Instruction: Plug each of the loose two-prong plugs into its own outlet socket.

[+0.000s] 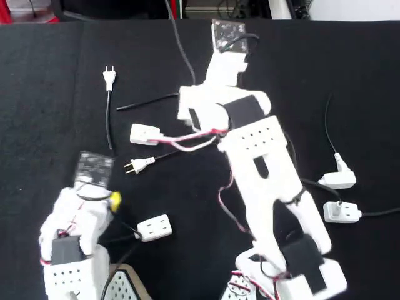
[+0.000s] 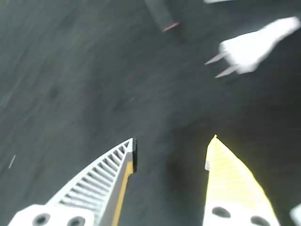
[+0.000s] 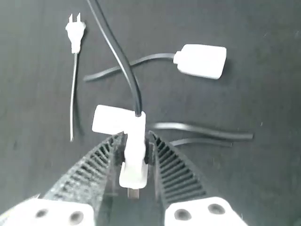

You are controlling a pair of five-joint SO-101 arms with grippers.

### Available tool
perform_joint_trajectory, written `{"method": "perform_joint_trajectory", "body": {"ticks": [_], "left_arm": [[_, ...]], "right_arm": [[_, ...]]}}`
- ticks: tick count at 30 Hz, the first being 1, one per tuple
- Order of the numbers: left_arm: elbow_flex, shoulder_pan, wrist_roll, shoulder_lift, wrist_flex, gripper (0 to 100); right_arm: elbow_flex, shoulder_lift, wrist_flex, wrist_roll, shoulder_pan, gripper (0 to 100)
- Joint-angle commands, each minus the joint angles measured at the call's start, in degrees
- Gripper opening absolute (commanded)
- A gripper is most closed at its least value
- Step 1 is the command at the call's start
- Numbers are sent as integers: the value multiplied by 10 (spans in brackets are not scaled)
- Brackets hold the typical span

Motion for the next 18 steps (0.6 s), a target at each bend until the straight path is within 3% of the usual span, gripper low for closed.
{"method": "perform_joint_trajectory", "body": {"ticks": [1,4,8,18], "left_arm": [[-37,131,-2,-6,-71,245],[-36,173,10,-6,-137,245],[-36,195,85,-6,-176,245],[-48,196,210,-6,-189,245]], "right_arm": [[0,-60,57,27,-52,12],[76,-124,55,70,-93,11],[225,-282,-55,116,-90,11],[771,-749,-560,135,-56,11]]}}
